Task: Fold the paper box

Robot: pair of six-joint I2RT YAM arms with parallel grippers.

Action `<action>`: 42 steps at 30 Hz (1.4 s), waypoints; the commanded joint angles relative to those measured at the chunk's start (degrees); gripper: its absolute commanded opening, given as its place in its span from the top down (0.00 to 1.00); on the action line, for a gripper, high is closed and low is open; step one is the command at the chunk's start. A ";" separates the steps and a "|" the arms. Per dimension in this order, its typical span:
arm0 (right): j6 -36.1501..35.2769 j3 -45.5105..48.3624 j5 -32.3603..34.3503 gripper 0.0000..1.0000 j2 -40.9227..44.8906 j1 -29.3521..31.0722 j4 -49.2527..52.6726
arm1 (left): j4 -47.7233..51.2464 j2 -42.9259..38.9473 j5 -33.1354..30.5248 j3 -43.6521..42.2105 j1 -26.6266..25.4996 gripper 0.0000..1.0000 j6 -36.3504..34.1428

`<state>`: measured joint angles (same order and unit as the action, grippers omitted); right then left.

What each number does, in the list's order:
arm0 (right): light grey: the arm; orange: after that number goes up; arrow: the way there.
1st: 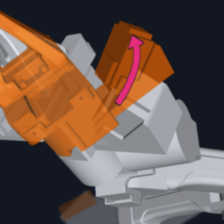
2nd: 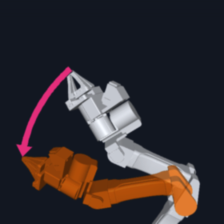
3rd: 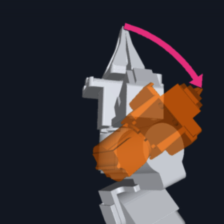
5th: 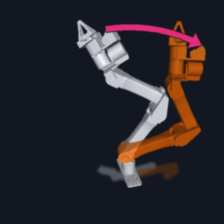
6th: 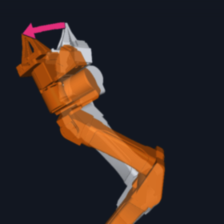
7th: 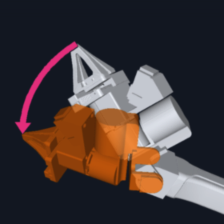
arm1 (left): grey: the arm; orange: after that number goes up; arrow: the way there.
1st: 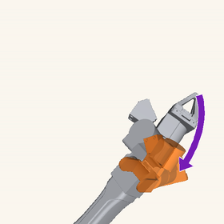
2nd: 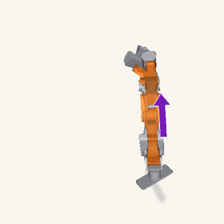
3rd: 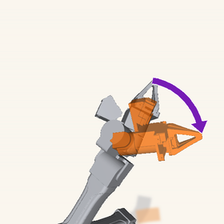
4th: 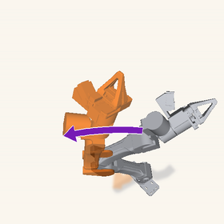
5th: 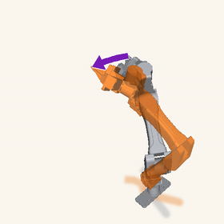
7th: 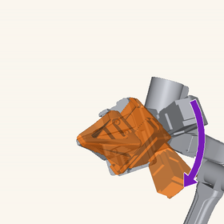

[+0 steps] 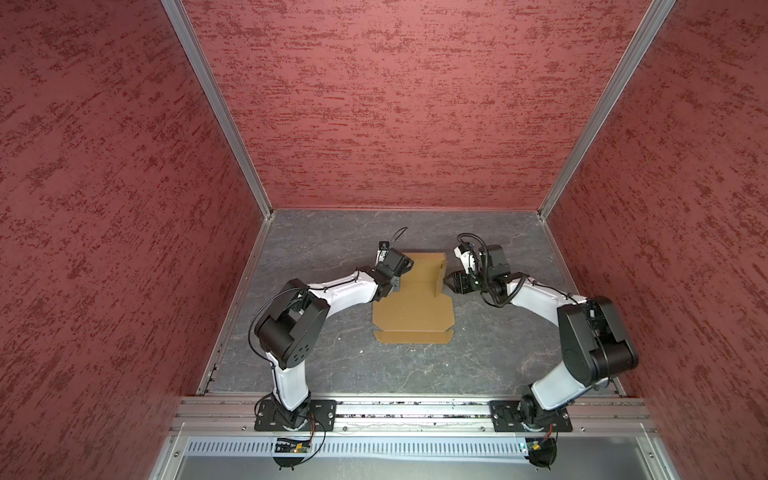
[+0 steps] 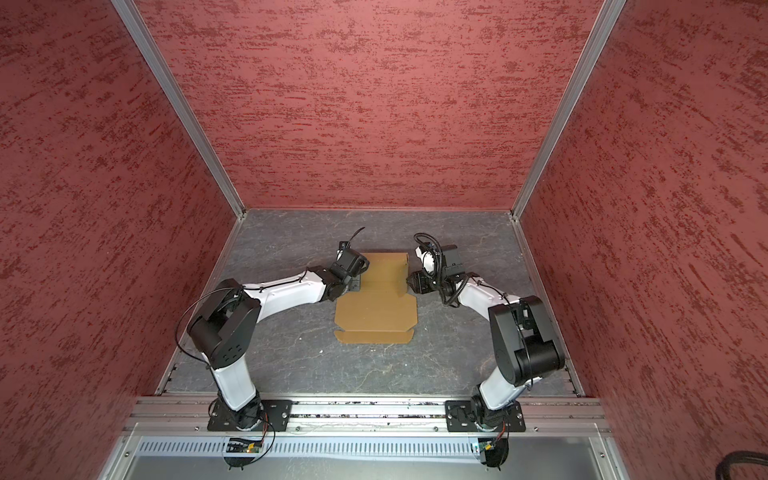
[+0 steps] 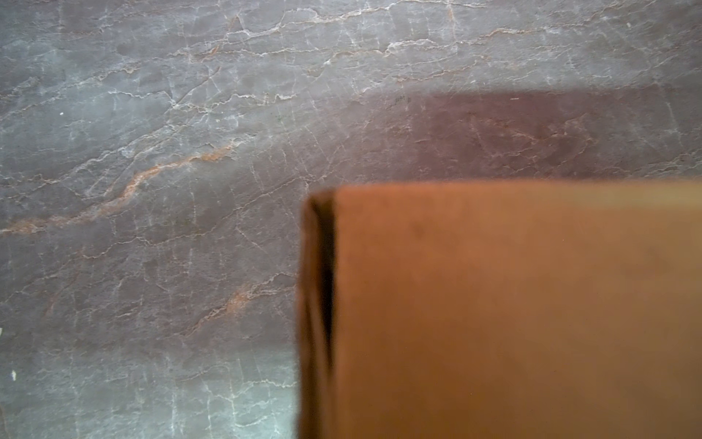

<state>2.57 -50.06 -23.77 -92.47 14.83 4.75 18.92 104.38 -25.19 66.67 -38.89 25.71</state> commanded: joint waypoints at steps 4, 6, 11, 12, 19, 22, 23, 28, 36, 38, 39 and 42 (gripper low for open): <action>-0.55 -0.41 -0.74 0.42 -0.55 0.67 -3.76 | 1.56 1.53 1.11 0.35 -0.48 0.97 -0.58; -0.64 -0.68 -1.08 0.42 -1.00 0.82 -4.21 | 1.43 1.54 1.20 0.30 -0.46 0.97 -0.84; -1.04 -1.64 -1.72 0.42 -2.00 1.05 -5.27 | 0.92 1.44 1.41 0.12 -0.47 0.97 -1.53; -1.12 -1.84 -1.80 0.42 -2.26 1.15 -5.51 | 0.83 1.44 1.57 0.20 -0.41 0.97 -1.62; -1.34 -3.20 -1.93 0.45 -3.70 1.65 -6.99 | 0.22 1.53 2.03 0.20 -0.41 0.97 -2.46; -1.43 -3.92 -2.00 0.47 -4.53 1.96 -7.62 | -0.02 1.61 2.33 0.21 -0.43 0.97 -2.73; -1.53 -4.07 -2.07 0.48 -4.78 1.97 -7.80 | -0.10 1.64 2.42 0.30 -0.42 0.97 -2.77; -1.46 -4.86 -2.21 0.53 -6.20 2.56 -8.56 | 0.23 2.64 2.69 0.90 -0.38 0.97 -2.71; 0.30 -5.28 0.09 0.56 -6.47 4.03 -9.93 | 2.05 3.93 2.60 2.59 -0.56 0.98 -0.68; 1.65 -5.21 1.89 0.59 -6.53 4.62 -10.32 | 2.41 4.08 2.41 2.76 -0.69 0.98 0.12; 2.43 -5.05 2.97 0.60 -6.34 4.92 -10.60 | 2.44 4.07 2.34 2.84 -0.96 0.98 0.43; 5.04 -3.41 4.98 0.62 -5.49 5.51 -13.60 | 2.58 4.25 2.07 2.92 -1.49 0.98 1.26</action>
<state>4.75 -53.19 -20.27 -98.30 18.79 -3.64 19.33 106.48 -24.97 69.19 -39.00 26.15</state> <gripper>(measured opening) 0.384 0.071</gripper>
